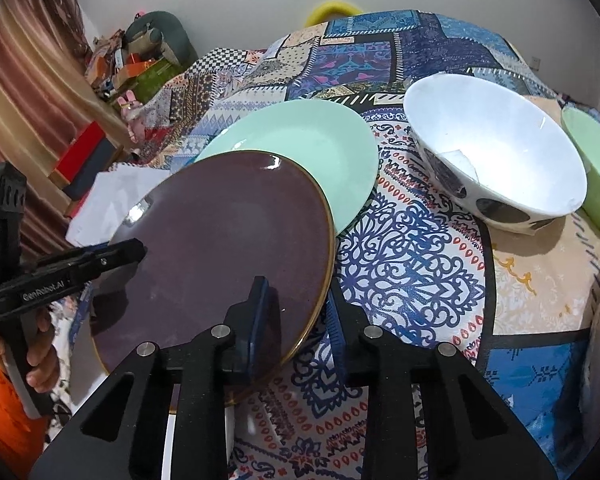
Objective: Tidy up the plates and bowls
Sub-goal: 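Close both grippers on the rim of the dark purple plate, then lift the purple plate with both grippers and carry it toward the pink bowl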
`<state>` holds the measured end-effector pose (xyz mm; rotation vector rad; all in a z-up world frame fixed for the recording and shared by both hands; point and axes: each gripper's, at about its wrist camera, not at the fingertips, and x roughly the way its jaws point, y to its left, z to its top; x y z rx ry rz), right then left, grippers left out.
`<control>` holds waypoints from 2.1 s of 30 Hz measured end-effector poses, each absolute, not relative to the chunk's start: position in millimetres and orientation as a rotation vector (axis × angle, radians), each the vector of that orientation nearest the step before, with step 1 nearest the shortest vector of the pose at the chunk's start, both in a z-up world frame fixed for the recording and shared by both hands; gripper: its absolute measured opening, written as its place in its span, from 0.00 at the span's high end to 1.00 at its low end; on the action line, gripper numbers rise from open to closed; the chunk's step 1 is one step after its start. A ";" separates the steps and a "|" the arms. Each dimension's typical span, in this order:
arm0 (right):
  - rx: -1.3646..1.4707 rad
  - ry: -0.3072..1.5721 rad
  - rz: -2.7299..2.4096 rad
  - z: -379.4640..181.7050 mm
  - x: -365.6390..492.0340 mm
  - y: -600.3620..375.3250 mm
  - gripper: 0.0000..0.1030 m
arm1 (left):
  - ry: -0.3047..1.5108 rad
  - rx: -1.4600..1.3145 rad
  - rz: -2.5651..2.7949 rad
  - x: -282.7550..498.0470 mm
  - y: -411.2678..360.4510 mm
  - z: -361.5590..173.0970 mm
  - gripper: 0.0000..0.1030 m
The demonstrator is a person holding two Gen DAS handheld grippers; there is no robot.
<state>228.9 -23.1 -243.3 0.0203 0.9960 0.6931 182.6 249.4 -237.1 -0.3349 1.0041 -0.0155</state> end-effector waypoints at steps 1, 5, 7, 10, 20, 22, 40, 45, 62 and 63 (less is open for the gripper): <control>0.022 0.995 0.692 -242.8 228.1 -23.5 0.77 | 1.003 -0.336 -0.012 182.1 249.0 -236.6 0.69; 0.028 0.984 0.682 -240.6 226.8 -27.1 0.77 | 0.993 -0.336 -0.011 178.8 244.1 -234.5 0.69; 0.040 0.980 0.681 -239.0 226.8 -30.5 0.77 | 0.984 -0.338 -0.015 176.6 241.4 -231.3 0.69; 0.052 0.966 0.680 -236.7 225.2 -36.5 0.77 | 0.970 -0.324 -0.016 173.3 236.2 -226.4 0.69; 0.058 0.926 0.672 -222.8 214.7 -56.1 0.77 | 0.930 -0.309 -0.042 159.3 217.4 -208.6 0.69; 0.054 0.914 0.667 -218.4 210.9 -61.5 0.77 | 0.925 -0.302 -0.049 155.9 212.3 -204.6 0.69; 0.070 0.834 0.637 -186.0 177.5 -114.1 0.77 | 0.871 -0.244 -0.097 116.2 153.8 -161.0 0.69; 0.072 0.829 0.626 -184.6 170.1 -130.1 0.77 | 0.868 -0.234 -0.105 106.1 134.9 -153.9 0.69; 0.085 0.858 0.574 -207.7 161.2 -174.2 0.77 | 0.911 -0.236 -0.137 95.9 86.4 -173.1 0.69; 0.085 0.862 0.572 -210.0 160.6 -175.4 0.77 | 0.916 -0.237 -0.137 96.9 84.5 -175.6 0.69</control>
